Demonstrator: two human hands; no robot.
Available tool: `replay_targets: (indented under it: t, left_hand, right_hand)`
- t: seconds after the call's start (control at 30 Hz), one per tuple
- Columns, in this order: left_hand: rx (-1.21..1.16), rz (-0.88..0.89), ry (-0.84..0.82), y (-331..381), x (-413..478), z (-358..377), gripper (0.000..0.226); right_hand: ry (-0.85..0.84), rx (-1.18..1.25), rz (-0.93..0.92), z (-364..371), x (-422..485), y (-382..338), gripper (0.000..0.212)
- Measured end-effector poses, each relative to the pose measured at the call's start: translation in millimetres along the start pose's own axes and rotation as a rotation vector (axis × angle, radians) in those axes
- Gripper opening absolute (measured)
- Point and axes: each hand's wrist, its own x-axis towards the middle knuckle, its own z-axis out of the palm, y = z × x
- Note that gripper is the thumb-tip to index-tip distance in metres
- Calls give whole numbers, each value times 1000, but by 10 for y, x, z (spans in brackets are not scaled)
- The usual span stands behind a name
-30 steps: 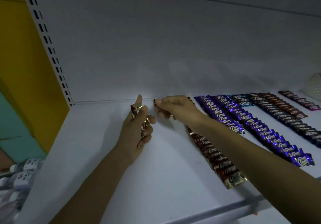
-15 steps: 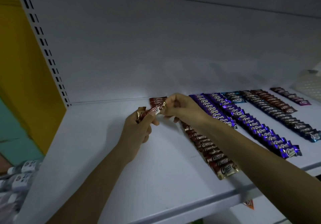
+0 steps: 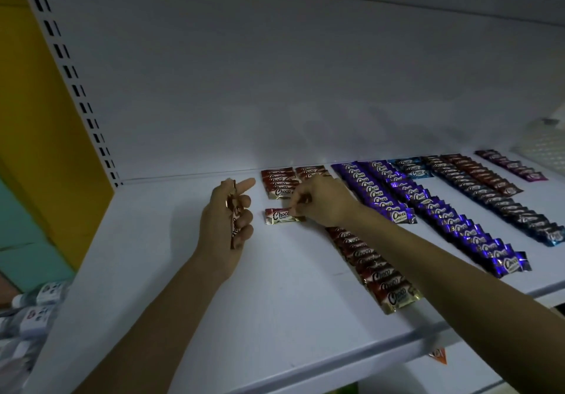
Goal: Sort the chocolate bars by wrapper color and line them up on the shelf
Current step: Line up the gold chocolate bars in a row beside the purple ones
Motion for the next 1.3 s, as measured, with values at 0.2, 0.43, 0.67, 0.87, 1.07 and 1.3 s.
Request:
replay_targets:
  t: [0.2,0.43,0.67,0.87,1.07,1.3]
  left_hand:
    - [-21,-19,-39,-14,25,-20,37]
    - [-9,-62,-84,4,-3,30,52]
    - [130,-30,-189,8,-41,66,70]
    - [248,-12,-280,1,-64,87,66]
    - [243,-3,-193,-3,-53,65,44]
    - [232,59,-82,31,-93,53,16]
  right_hand:
    - [200,-221,34,73,170,-37,12]
    - [230,-249,-29,82,213,-7,16]
    - [-77,759,-110,2,-74,-476,15]
    - [-133,736,32,-62,-110,-522,20]
    - [-17,1061,205,-207,-136,-339,16]
    - [-191,1238,202,-266,-270,-237,20]
